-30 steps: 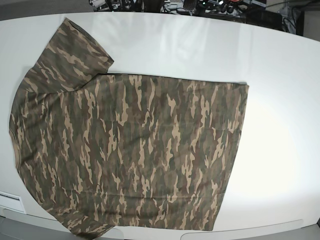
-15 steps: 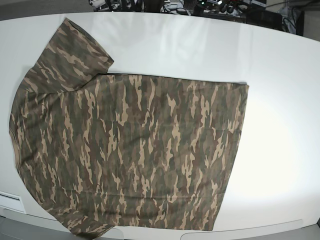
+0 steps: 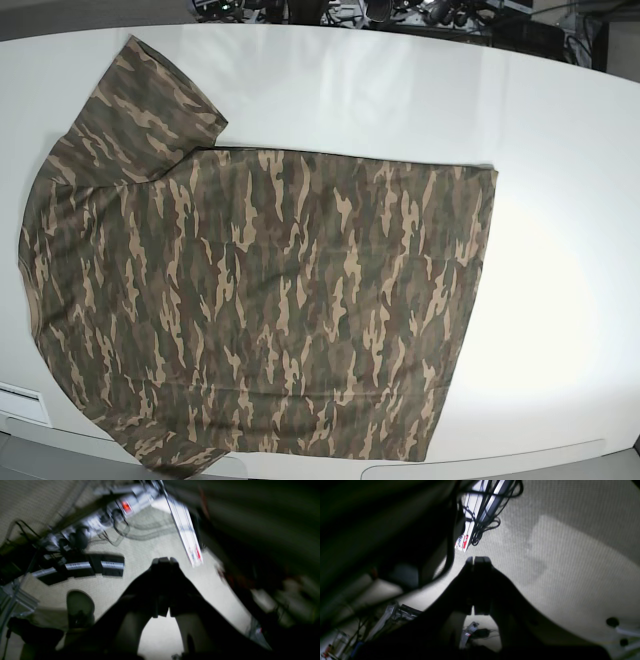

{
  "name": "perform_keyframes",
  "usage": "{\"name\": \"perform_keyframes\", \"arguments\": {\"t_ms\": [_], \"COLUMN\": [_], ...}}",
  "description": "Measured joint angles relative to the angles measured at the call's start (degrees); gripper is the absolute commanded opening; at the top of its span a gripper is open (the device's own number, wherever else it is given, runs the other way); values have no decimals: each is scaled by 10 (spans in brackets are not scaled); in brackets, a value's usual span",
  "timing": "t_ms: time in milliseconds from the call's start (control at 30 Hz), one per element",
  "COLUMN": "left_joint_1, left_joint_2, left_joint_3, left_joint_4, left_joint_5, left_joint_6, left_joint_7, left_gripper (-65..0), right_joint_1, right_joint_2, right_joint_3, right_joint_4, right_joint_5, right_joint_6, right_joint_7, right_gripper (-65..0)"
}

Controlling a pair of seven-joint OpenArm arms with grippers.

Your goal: Fold the T-shirt properly

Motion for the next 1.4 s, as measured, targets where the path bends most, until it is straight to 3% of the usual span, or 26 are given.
{"name": "perform_keyframes", "arguments": {"t_ms": [133,267,433,600,700,800,967,1100,1233,1400], "left_joint_1": [77,148,245,335,385,435,484,481,467,389], "left_joint_2": [-29,-71,-153,-243,-285,-316,-353,-355,-355,-390], "left_joint_3": [0,0,0,-1,-2,-12,-56,-105,-169,-238], "left_joint_4": [98,209,356,508,616,715,855,895,889,889], "left_joint_5": [4,3,3,7,50,105,184,224,253,235], "left_joint_6": [0,0,-16,-5,18,39,67,95,79,11], "left_joint_7": [23,29,77,93,121,140,155,145,114,76], "left_gripper": [-650,-650,-650,-650,-650,-650,-650,-650,-650,-650], "right_joint_1": [-89,-183,-303,-425,-492,-545,-541,-546,-542,-482], "right_joint_2": [12,26,69,117,140,152,162,172,172,190], "right_joint_3": [0,0,1,2,2,2,2,2,2,35], "right_joint_4": [96,217,393,586,711,813,922,916,916,916], "right_joint_5": [-1,2,-3,-3,-14,-70,-178,-236,-323,-340], "right_joint_6": [2,3,-21,-23,-31,-70,-129,-163,-206,-228], "right_joint_7": [-53,-62,-92,-106,-106,-105,-99,-115,-106,-85], "right_gripper": [-650,-650,-650,-650,-650,-650,-650,-650,-650,-650]}}
